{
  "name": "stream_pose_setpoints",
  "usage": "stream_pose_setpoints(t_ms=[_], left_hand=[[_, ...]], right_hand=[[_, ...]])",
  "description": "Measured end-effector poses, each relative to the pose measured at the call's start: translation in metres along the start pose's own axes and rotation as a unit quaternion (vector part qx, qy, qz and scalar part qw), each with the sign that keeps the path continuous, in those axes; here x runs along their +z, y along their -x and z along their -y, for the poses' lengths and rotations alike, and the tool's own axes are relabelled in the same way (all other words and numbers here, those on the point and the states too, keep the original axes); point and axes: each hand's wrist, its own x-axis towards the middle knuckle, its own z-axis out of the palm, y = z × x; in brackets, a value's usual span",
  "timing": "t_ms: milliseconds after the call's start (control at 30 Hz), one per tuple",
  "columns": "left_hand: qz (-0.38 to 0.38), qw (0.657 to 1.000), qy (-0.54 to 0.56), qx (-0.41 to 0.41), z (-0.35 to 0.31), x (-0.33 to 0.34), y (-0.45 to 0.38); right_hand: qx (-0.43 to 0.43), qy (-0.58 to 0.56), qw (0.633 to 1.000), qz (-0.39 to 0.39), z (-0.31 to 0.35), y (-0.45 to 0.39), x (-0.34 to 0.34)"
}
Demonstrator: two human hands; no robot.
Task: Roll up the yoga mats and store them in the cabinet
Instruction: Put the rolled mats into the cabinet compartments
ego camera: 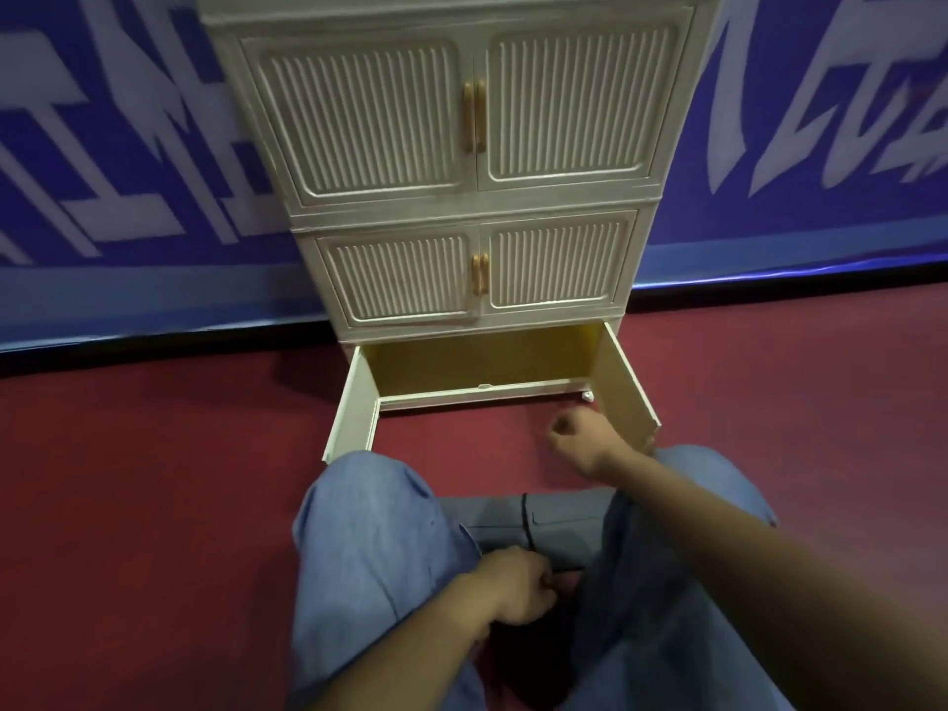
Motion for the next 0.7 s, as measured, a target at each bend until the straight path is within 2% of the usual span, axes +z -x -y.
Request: stream_pose_setpoints(t_ms=[167, 233, 467, 600, 700], left_hand=[[0.01, 0.999, -0.038, -0.014, 0.017, 0.003, 0.024], [0.006, 0.999, -0.041, -0.026, 0.018, -0.001, 0.022], [-0.067, 0.993, 0.092, -0.044, 0.005, -0.013, 0.008], [-0.054, 0.991, 0.102, -0.069, 0.038, -0.01, 0.018], [-0.035, 0.99, 0.083, -0.105, 0.072, -0.016, 0.028]], right_hand=[[0.047, 0.141, 0.987, 0.069, -0.061, 0.044, 0.003], [0.06, 0.143, 0.985, 0.072, -0.07, 0.054, -0.002], [0.043, 0.115, 0.99, 0.062, -0.069, 0.056, -0.027], [0.05, 0.114, 0.99, 0.062, -0.07, 0.06, -0.034], [0.076, 0.111, 0.987, 0.089, -0.077, 0.057, -0.03]])
